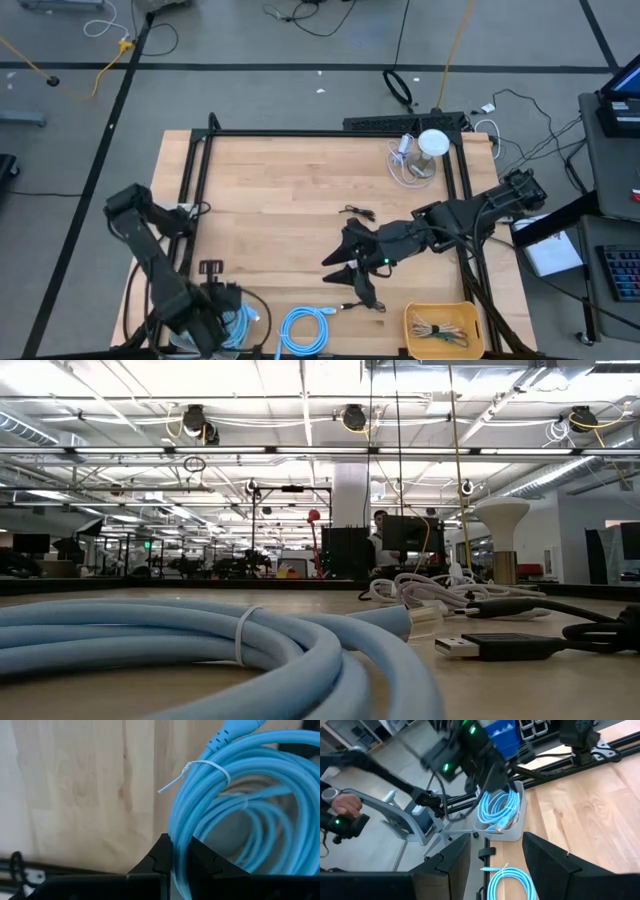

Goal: Pick & Place USB Port
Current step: Put the top light blue HDMI cable into the gray bin

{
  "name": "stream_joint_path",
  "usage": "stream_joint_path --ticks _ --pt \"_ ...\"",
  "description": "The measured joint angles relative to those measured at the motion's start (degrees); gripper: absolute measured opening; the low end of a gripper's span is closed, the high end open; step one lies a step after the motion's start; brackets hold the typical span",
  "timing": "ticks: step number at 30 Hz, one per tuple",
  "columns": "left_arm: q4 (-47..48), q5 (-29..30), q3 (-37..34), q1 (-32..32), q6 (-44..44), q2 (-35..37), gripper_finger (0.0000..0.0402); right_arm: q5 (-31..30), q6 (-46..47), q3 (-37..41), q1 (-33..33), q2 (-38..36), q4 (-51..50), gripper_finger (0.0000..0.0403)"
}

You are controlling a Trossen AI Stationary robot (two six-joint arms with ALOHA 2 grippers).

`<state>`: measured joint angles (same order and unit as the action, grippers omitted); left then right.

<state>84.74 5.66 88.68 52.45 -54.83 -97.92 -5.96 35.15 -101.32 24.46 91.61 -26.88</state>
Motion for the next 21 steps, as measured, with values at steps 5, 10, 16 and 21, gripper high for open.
stream_joint_path --ticks 5,10,16,21 --pt "2.91 0.82 0.02 2.92 -0.63 -3.29 0.0028 -0.02 0.47 0.00 -0.58 0.00 0.00 0.0171" --pt "2.47 1.11 0.04 4.67 -2.96 -3.22 0.0028 0.02 1.27 -0.02 -0.80 0.00 0.03 0.0171" --pt "0.93 0.93 0.04 6.33 -4.30 -3.22 0.0028 0.00 1.63 -0.02 -0.82 0.00 0.00 0.0171" --pt "0.46 1.96 0.04 6.32 -4.42 -3.22 0.0028 -0.02 1.69 -0.02 -0.82 0.00 0.02 0.0171"
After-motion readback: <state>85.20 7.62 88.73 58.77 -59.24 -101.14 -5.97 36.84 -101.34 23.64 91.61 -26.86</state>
